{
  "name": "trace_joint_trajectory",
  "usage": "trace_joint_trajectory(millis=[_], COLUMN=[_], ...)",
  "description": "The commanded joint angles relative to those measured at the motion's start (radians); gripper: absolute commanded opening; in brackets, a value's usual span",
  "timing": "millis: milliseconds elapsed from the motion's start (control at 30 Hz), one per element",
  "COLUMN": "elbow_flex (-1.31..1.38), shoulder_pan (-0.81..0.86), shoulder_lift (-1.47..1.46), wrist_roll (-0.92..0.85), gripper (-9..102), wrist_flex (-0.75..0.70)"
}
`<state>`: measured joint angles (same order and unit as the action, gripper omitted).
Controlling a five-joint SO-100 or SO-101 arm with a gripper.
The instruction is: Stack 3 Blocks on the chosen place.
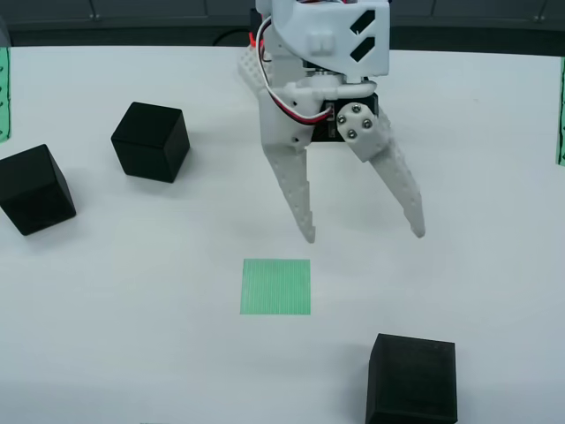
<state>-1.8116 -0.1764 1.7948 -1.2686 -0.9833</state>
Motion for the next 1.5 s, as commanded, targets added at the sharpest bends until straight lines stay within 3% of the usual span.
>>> trace_joint_trajectory(millis=[0,267,667,1133,1467], elbow_flex=[0.146,0.388,0.635,0.739,0.773], shoulder_pan=[0.000,0.044,0.015,-0.060,-0.089], shoulder_lift=[-0.087,-0.337,-0.612,-0.782,-0.830], wrist_roll=[-0.057,-0.135,-0.169,-0.130,-0.097], gripper=[38,47,46,46,35], wrist_flex=[-0.051,-0.008,0.017,0.043,0.037])
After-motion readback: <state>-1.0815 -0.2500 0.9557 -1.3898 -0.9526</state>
